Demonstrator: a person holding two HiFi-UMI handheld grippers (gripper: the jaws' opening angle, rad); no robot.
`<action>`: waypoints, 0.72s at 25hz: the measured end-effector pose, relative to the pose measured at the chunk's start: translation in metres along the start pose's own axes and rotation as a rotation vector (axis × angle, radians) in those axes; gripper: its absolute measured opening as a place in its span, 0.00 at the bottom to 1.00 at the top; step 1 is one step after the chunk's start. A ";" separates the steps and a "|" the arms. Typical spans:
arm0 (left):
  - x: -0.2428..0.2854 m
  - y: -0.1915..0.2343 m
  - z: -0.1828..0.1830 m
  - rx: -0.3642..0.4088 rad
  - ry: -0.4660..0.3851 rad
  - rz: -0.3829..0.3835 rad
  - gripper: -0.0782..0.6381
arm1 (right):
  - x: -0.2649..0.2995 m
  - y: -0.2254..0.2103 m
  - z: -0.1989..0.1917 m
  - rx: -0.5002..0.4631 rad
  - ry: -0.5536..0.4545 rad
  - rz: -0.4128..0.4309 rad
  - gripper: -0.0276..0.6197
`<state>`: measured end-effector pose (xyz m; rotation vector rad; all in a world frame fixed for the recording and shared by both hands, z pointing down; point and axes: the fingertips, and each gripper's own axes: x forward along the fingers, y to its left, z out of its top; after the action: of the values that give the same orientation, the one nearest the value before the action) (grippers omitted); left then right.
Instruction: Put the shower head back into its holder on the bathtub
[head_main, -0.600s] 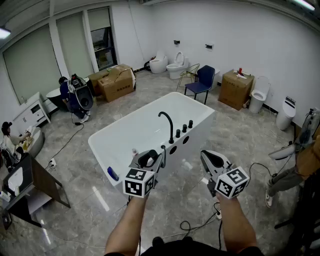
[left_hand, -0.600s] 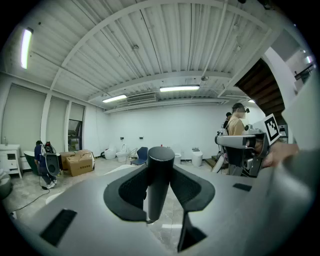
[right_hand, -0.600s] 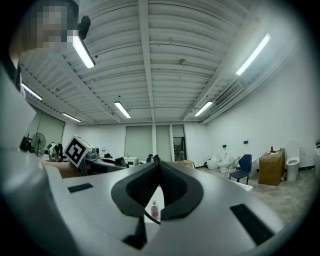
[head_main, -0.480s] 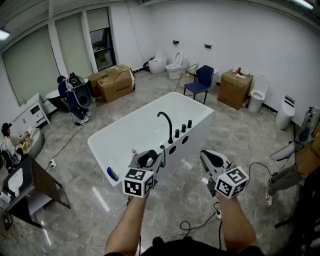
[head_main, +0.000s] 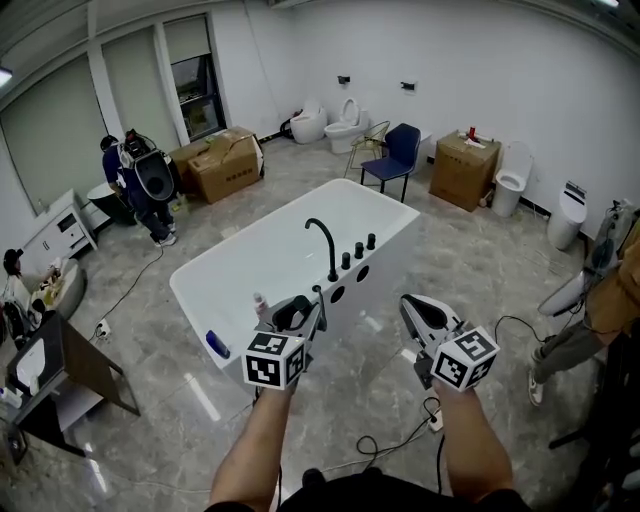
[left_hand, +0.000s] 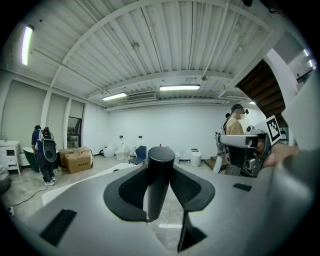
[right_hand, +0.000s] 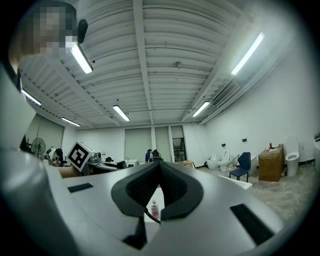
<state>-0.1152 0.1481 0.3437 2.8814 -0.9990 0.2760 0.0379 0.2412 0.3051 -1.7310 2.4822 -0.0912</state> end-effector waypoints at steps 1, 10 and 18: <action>0.002 -0.003 -0.001 -0.001 0.001 0.001 0.32 | -0.003 -0.002 -0.002 0.003 0.008 0.000 0.07; 0.016 -0.025 0.000 -0.009 0.008 0.028 0.32 | -0.023 -0.010 -0.010 -0.106 0.072 0.049 0.07; 0.015 -0.032 -0.008 -0.022 0.025 0.064 0.32 | -0.028 -0.021 -0.022 -0.075 0.089 0.103 0.07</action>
<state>-0.0852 0.1652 0.3536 2.8228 -1.0838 0.3025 0.0642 0.2599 0.3305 -1.6577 2.6665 -0.0687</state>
